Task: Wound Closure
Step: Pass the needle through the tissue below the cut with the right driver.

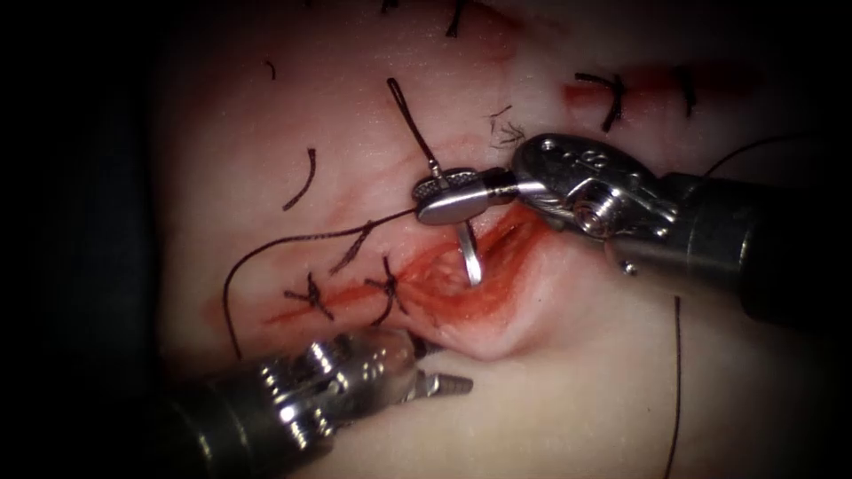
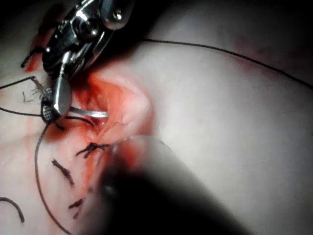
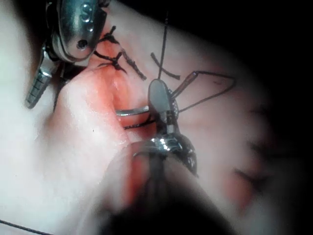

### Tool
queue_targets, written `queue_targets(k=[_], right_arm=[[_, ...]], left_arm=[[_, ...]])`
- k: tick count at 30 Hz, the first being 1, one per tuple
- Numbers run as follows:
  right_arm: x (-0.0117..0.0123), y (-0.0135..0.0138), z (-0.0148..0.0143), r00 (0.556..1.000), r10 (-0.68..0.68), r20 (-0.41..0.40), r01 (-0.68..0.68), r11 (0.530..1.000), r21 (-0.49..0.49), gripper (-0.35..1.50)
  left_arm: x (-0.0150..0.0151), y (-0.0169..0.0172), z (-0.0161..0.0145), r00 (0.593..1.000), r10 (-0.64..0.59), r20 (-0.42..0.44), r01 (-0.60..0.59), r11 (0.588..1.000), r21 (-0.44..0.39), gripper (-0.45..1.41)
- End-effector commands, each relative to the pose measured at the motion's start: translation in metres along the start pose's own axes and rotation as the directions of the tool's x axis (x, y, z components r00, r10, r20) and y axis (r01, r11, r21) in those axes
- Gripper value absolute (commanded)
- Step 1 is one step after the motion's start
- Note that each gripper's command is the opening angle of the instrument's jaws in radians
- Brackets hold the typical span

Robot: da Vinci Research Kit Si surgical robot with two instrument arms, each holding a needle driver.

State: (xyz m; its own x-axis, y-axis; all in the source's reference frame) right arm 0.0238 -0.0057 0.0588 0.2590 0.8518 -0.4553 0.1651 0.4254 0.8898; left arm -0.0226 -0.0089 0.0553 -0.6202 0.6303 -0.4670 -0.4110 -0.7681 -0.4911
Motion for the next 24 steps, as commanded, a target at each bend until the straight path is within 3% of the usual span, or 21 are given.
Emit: queue_targets(k=[1,9,18,20,22,24], right_arm=[[0.0002,-0.0007,0.0006,1.000,-0.002,0.009,0.002,1.000,0.010,-0.35],[-0.0017,-0.0024,0.0013,1.000,-0.006,-0.012,0.006,1.000,-0.022,-0.35],[-0.0027,-0.0027,0.0015,0.996,0.087,-0.018,-0.087,0.996,-0.015,-0.35],[-0.0023,-0.0022,0.0017,0.996,0.089,-0.029,-0.090,0.995,-0.040,-0.35],[-0.0019,-0.0008,0.0013,0.991,0.095,-0.095,-0.105,0.989,-0.107,-0.35],[-0.0020,-0.0007,0.0010,0.990,0.113,-0.081,-0.121,0.989,-0.089,-0.35]], left_arm=[[0.0003,-0.0003,0.0007,1.000,0.002,-0.002,-0.002,1.000,0.001,0.26],[0.0002,-0.0004,0.0008,1.000,-0.003,-0.002,0.003,1.000,0.001,0.26],[0.0001,-0.0004,0.0007,1.000,-0.002,0.004,0.002,1.000,0.001,0.26],[0.0002,-0.0003,0.0007,1.000,-0.003,0.004,0.003,1.000,0.002,0.26],[0.0004,0.0000,0.0004,1.000,-0.007,0.004,0.007,1.000,0.001,0.26],[0.0006,0.0002,0.0003,1.000,-0.009,0.005,0.009,1.000,0.000,0.26]])
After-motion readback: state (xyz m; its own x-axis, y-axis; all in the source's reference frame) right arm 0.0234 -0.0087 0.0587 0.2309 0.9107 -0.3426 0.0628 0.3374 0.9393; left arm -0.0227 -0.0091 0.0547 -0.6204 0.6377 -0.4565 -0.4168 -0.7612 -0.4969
